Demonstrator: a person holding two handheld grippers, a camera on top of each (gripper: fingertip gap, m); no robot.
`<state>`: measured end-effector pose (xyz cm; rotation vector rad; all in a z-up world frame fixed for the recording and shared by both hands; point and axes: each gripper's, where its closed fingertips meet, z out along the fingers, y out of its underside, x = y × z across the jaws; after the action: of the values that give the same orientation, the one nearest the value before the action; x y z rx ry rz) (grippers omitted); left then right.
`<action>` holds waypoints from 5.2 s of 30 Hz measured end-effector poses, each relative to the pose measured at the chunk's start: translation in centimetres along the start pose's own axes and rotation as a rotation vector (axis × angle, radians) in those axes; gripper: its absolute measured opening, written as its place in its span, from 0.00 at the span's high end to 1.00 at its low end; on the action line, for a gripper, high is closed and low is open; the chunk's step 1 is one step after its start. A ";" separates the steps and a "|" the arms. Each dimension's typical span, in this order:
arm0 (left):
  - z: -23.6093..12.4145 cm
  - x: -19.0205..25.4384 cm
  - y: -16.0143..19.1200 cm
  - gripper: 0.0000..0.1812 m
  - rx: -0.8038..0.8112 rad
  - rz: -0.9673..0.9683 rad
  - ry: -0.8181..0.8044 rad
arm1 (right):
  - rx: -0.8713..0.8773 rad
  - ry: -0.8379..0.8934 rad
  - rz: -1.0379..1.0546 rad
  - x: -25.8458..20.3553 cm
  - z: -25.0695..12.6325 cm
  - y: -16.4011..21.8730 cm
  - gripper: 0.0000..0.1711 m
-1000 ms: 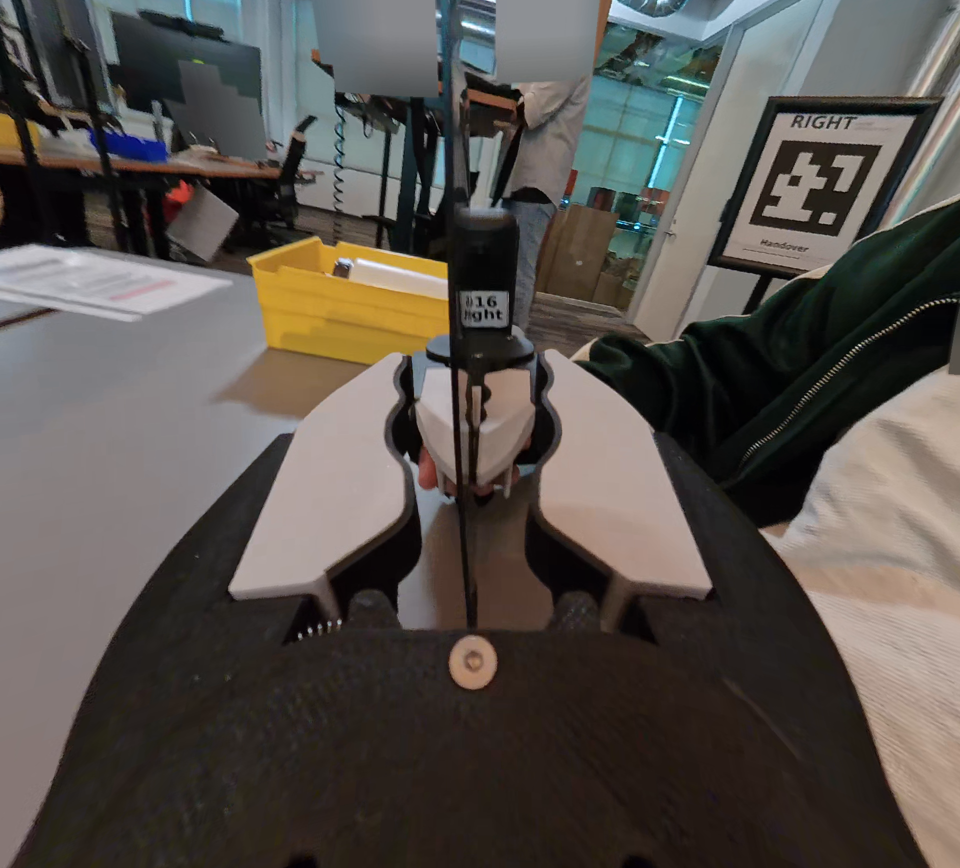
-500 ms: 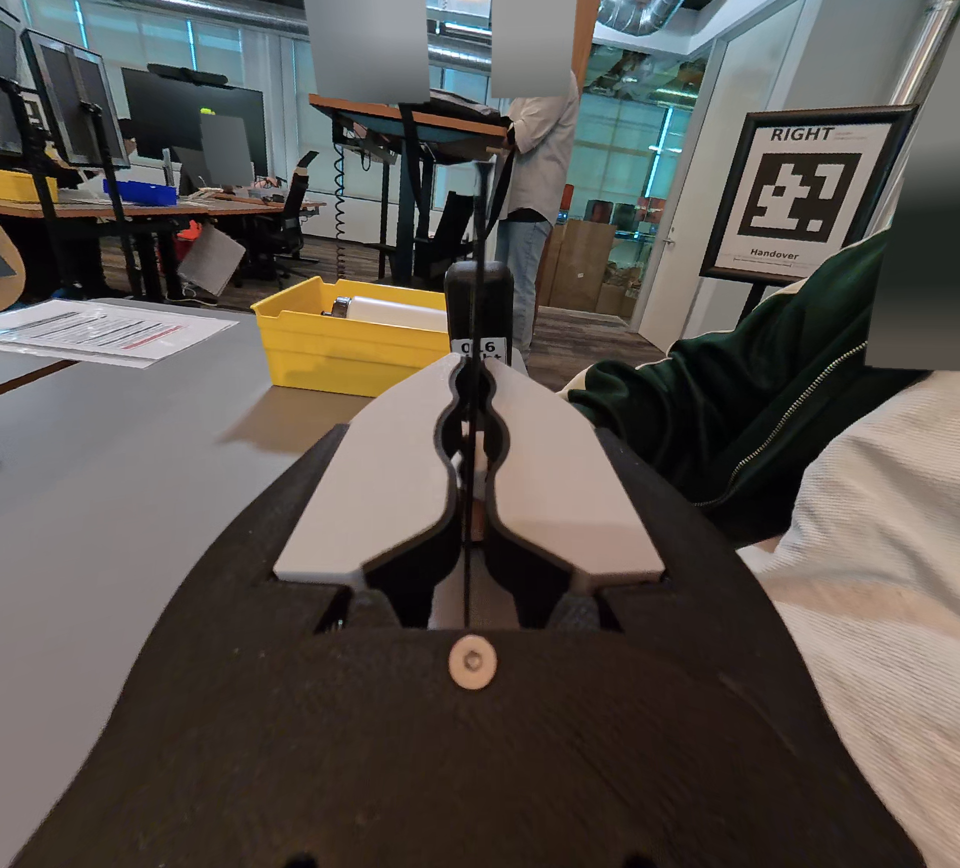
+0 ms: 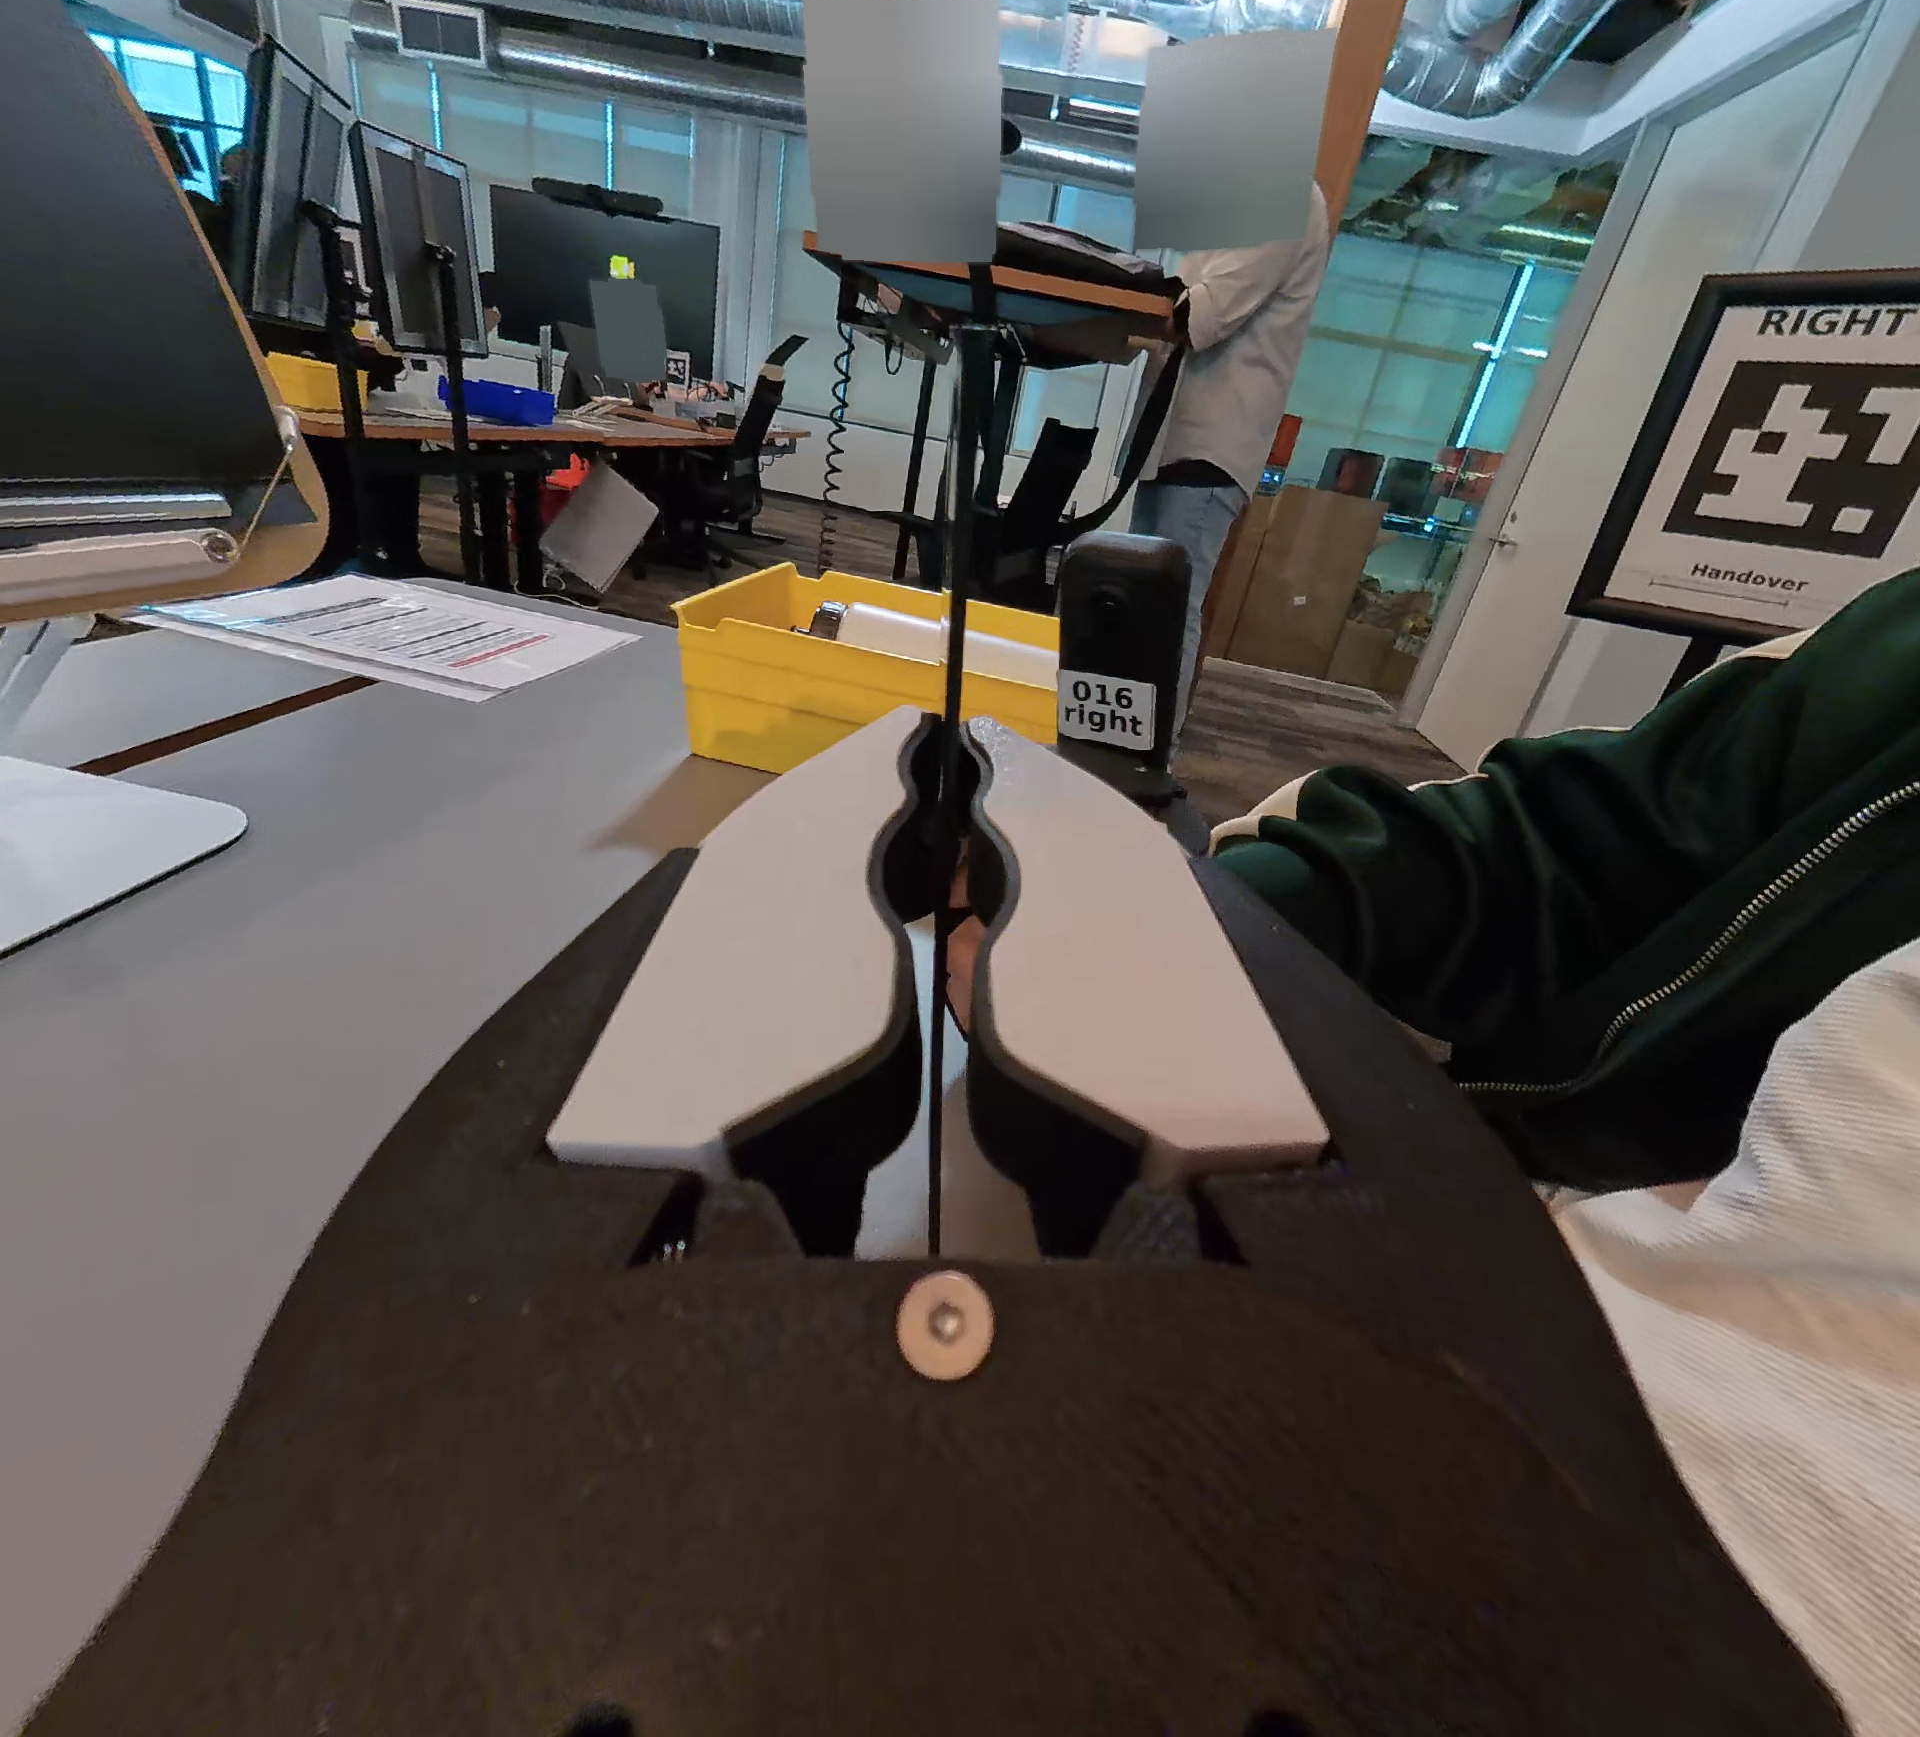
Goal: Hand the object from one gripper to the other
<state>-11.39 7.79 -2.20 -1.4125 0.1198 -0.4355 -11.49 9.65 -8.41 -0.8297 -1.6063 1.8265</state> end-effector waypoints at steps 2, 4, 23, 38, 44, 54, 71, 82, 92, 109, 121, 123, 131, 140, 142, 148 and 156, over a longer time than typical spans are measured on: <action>-0.1 -0.2 0.1 1.00 -0.001 0.001 -0.011 | -0.005 -0.007 -0.013 -0.3 0.1 0.1 0.53; -0.1 -0.3 0.3 1.00 -0.012 0.001 -0.015 | -0.009 -0.005 -0.022 -0.3 0.1 0.1 0.52; -1.4 -2.2 -0.6 1.00 0.106 -0.237 -0.033 | 0.044 0.074 -0.080 1.1 -0.9 -1.3 0.52; -2.6 -2.7 -1.7 1.00 0.294 -0.160 -0.416 | -0.296 0.444 -0.282 0.3 4.1 3.3 0.34; -1.0 -1.3 -1.3 0.99 0.246 -0.120 -0.377 | -0.360 0.431 -0.278 1.0 3.4 3.8 0.46; -0.1 0.5 -2.9 0.70 0.310 -0.148 -0.156 | -0.149 0.262 -0.128 -0.4 2.9 -0.1 0.47; 1.7 1.6 -1.6 0.42 0.177 -0.261 0.082 | 0.064 -0.206 0.168 -5.7 2.6 -2.6 0.47; 1.8 2.6 -1.3 0.51 0.065 -0.119 0.089 | 0.064 -0.234 0.188 -5.7 2.6 -1.6 0.47; -0.6 -3.3 -0.3 0.51 -0.090 0.118 -0.333 | -0.021 0.068 0.165 1.6 1.2 0.7 0.40; 1.1 -2.1 2.6 0.51 -0.190 0.209 -0.347 | 0.063 0.194 -0.179 -3.3 1.5 -8.5 0.65; 3.3 4.9 4.6 0.51 -0.278 0.194 0.119 | 0.014 -0.135 -0.117 -6.4 0.8 -10.3 0.40; 3.4 5.5 4.9 0.51 -0.279 0.173 0.152 | 0.006 -0.164 -0.096 -6.7 0.8 -10.2 0.38; 3.7 7.0 5.4 0.51 -0.286 0.136 0.232 | -0.022 -0.233 -0.066 -7.4 0.8 -9.3 0.39; 3.7 7.2 5.2 0.51 -0.268 0.123 0.245 | -0.019 -0.244 -0.061 -7.5 0.4 -9.4 0.49; 3.7 7.2 5.0 0.50 -0.257 0.118 0.246 | -0.020 -0.243 -0.060 -7.5 0.4 -9.5 0.49; 3.8 7.1 5.4 0.42 -0.267 0.126 0.238 | -0.051 -0.216 -0.080 -7.0 0.0 -10.1 0.49; 3.6 6.7 5.3 0.41 -0.260 0.108 0.229 | -0.079 -0.213 -0.089 -6.4 -1.3 -11.3 0.49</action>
<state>-2.87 9.25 -5.57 -1.5983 0.4494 -0.5043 -6.20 6.97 3.25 -0.6029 -1.8278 1.8494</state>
